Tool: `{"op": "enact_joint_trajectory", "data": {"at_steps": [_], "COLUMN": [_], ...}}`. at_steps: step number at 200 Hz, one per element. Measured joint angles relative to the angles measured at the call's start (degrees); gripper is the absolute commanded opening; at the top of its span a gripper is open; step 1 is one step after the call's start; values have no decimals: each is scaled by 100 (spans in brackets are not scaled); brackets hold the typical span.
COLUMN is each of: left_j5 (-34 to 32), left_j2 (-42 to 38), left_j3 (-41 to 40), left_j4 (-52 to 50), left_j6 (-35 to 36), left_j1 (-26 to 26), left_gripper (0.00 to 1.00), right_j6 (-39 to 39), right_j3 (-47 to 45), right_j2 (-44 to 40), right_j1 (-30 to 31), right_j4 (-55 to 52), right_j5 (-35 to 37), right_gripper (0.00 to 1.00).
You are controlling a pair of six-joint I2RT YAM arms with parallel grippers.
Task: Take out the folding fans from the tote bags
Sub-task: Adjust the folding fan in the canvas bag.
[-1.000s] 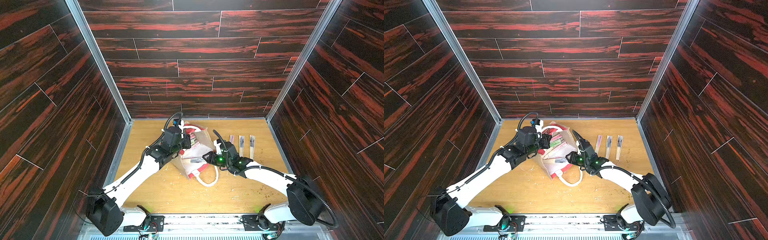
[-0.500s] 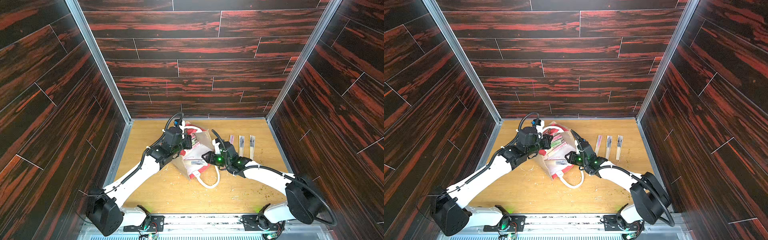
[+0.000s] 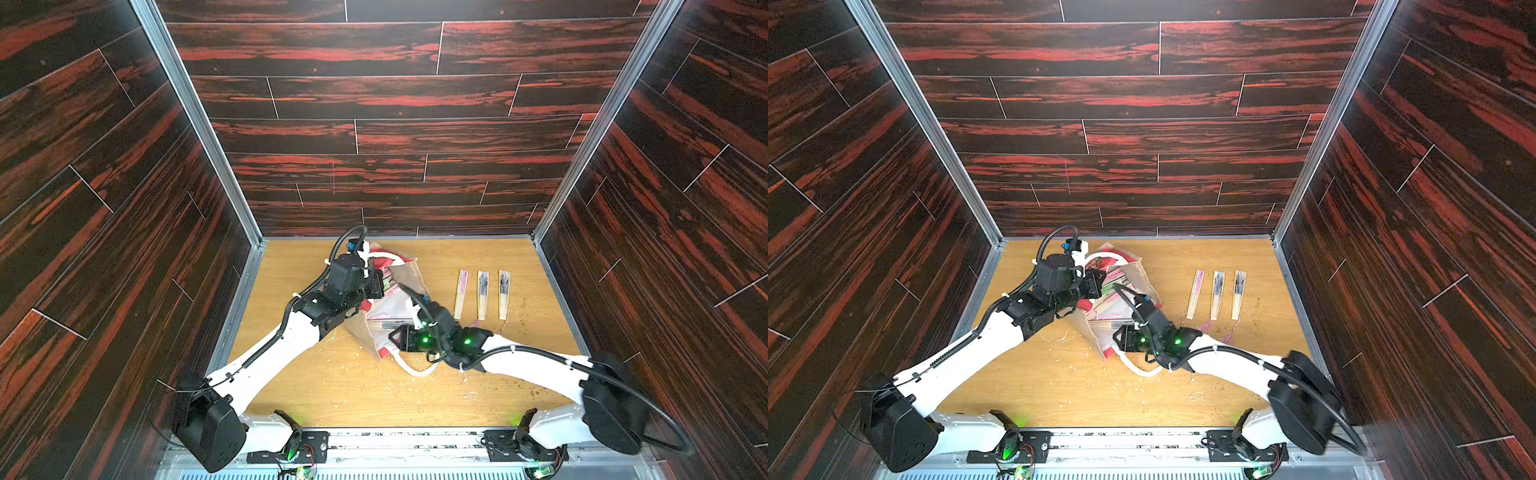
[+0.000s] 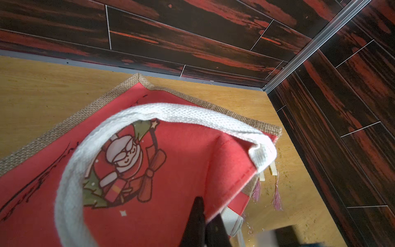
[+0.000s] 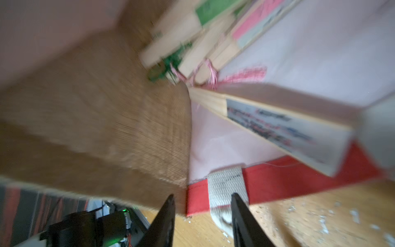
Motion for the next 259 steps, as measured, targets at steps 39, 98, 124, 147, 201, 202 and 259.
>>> {"op": "enact_joint_trajectory", "data": {"at_steps": [39, 98, 124, 147, 201, 202, 259], "left_j5": [0, 7, 57, 125, 162, 162, 146], "left_j2": [-2, -39, -55, -61, -74, -74, -98], "left_j3": [-4, -107, -138, -199, -254, -256, -317], "left_j4": [11, 98, 125, 149, 254, 254, 273], "left_j6": [-46, -55, -96, -155, -262, -262, -282], "left_j1": [0, -15, -17, -17, 7, 7, 11], "left_gripper": [0, 0, 0, 0, 0, 0, 0], "right_j6": [254, 560, 588, 592, 699, 706, 573], "right_j3": [118, 621, 949, 1397, 2109, 2118, 2201], "right_j2": [754, 1283, 1545, 1805, 2374, 2387, 2441], "right_j1": [-2, -275, -433, -520, -702, -706, -754], "right_j4": [168, 164, 111, 2, 31, 33, -59], "right_j5": [-103, 74, 348, 662, 887, 885, 820], "right_gripper": [51, 59, 63, 64, 61, 61, 57]}}
